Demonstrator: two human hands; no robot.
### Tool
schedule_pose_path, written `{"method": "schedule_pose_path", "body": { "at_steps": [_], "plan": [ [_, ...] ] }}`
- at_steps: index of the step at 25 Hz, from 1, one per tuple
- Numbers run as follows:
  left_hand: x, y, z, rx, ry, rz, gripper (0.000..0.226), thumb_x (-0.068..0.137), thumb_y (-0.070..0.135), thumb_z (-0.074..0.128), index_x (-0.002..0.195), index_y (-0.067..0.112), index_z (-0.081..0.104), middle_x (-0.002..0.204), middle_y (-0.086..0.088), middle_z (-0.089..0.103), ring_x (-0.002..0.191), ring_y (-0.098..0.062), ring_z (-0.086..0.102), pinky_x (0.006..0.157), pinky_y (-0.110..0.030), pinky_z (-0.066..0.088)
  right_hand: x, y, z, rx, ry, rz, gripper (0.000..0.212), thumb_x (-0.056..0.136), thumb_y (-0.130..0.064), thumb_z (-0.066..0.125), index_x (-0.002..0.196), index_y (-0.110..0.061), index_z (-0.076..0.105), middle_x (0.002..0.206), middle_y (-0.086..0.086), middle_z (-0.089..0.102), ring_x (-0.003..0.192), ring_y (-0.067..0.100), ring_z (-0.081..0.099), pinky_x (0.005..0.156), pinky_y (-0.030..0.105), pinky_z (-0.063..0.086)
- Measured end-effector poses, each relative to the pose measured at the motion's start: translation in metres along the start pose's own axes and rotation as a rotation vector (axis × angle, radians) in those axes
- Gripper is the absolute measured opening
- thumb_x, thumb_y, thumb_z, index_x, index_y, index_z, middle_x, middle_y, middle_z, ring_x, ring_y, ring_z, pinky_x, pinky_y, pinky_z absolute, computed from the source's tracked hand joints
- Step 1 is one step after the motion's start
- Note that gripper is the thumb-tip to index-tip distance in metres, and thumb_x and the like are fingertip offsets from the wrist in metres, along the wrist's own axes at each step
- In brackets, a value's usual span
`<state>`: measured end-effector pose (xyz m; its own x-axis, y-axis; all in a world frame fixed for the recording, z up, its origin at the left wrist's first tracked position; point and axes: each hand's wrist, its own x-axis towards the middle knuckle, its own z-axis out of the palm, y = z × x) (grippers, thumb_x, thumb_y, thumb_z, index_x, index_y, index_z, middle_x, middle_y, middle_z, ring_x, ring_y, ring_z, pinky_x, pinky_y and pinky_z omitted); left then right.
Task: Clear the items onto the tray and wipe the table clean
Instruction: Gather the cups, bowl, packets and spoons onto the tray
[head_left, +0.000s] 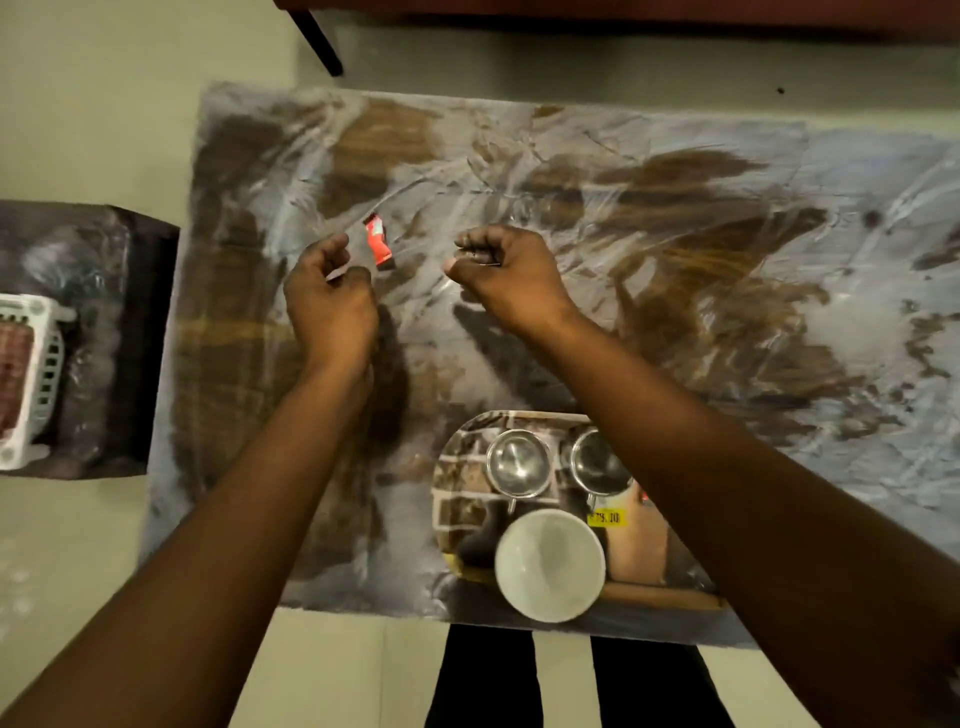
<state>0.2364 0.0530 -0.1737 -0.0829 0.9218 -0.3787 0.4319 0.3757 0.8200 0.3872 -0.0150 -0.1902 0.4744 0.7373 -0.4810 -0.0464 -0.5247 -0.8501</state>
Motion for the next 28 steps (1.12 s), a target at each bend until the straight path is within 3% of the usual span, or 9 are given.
{"method": "schedule_pose_path", "body": {
  "at_steps": [3,6,11,13,16,19,21,24,28],
  "plan": [
    [0.034,-0.002,0.003,0.058,-0.098,0.027,0.044,0.097,-0.001,0.054,0.134,0.014,0.071,0.114,0.001,0.073,0.099,-0.018,0.071,0.096,-0.043,0.062,0.031,-0.01,0.049,-0.023,-0.014,0.019,0.034,0.097,-0.005,0.07,0.13,-0.003,0.072,0.12,0.01,0.076,0.113,0.027,0.073,0.106,0.048,0.058],
    [0.047,-0.002,0.01,0.07,-0.272,0.011,0.053,0.089,-0.011,0.048,0.128,0.01,0.077,0.105,-0.013,0.079,0.082,-0.023,0.069,0.078,-0.042,0.059,0.041,-0.01,0.079,-0.005,-0.071,0.056,0.037,0.09,0.007,0.063,0.123,-0.004,0.075,0.117,0.014,0.078,0.11,0.033,0.073,0.1,0.05,0.059],
    [0.041,-0.004,0.014,-0.039,-0.311,-0.004,0.03,0.097,-0.005,0.058,0.12,-0.002,0.077,0.111,-0.024,0.079,0.101,-0.039,0.077,0.086,-0.04,0.058,0.02,-0.011,0.083,0.182,-0.072,0.082,0.053,0.092,0.016,0.052,0.137,-0.007,0.066,0.129,0.018,0.075,0.118,0.037,0.073,0.104,0.054,0.06],
    [0.026,-0.007,0.016,-0.16,-0.337,-0.045,0.029,0.097,-0.008,0.061,0.124,-0.007,0.073,0.116,-0.029,0.077,0.108,-0.043,0.076,0.095,-0.043,0.061,0.003,-0.01,0.069,0.283,-0.063,0.09,0.059,0.097,0.015,0.054,0.151,-0.006,0.054,0.141,0.019,0.068,0.126,0.031,0.069,0.108,0.042,0.059],
    [-0.009,-0.008,0.02,-0.35,-0.453,-0.181,0.036,0.094,-0.008,0.068,0.13,-0.006,0.07,0.116,-0.027,0.077,0.095,-0.031,0.077,0.083,-0.034,0.064,-0.033,-0.003,0.024,0.564,-0.03,0.179,0.044,0.098,0.007,0.062,0.14,-0.008,0.061,0.126,0.021,0.074,0.104,0.026,0.071,0.08,0.029,0.064],
    [-0.057,-0.009,0.033,-0.49,-0.662,-0.252,0.037,0.092,-0.009,0.069,0.129,-0.006,0.07,0.106,-0.017,0.079,0.093,-0.022,0.078,0.084,-0.028,0.063,-0.069,0.008,-0.037,0.886,-0.09,0.289,0.026,0.104,-0.001,0.05,0.124,-0.002,0.066,0.107,0.021,0.078,0.093,0.026,0.073,0.08,0.033,0.066],
    [-0.091,-0.008,0.045,-0.544,-0.795,-0.286,0.035,0.091,-0.008,0.069,0.127,-0.005,0.07,0.105,-0.014,0.08,0.094,-0.02,0.078,0.088,-0.029,0.064,-0.091,0.019,-0.078,0.988,-0.141,0.362,0.03,0.108,-0.009,0.041,0.12,0.002,0.066,0.101,0.02,0.08,0.086,0.023,0.078,0.082,0.035,0.067],
    [-0.138,-0.003,0.068,-0.546,-0.931,-0.353,0.029,0.091,-0.006,0.067,0.119,-0.002,0.075,0.098,-0.013,0.082,0.083,-0.018,0.08,0.078,-0.029,0.066,-0.122,0.037,-0.132,0.821,-0.146,0.407,0.024,0.11,-0.016,0.049,0.114,-0.004,0.069,0.088,0.014,0.08,0.074,0.02,0.079,0.069,0.03,0.067],
    [-0.192,-0.009,0.097,-0.423,-0.848,-0.337,0.026,0.09,-0.013,0.068,0.111,-0.001,0.077,0.09,-0.01,0.084,0.078,-0.016,0.08,0.074,-0.023,0.064,-0.153,0.07,-0.189,0.405,0.034,0.276,0.009,0.098,-0.016,0.075,0.099,-0.007,0.076,0.075,0.004,0.076,0.063,0.012,0.066,0.056,0.024,0.052]
  ]
}}
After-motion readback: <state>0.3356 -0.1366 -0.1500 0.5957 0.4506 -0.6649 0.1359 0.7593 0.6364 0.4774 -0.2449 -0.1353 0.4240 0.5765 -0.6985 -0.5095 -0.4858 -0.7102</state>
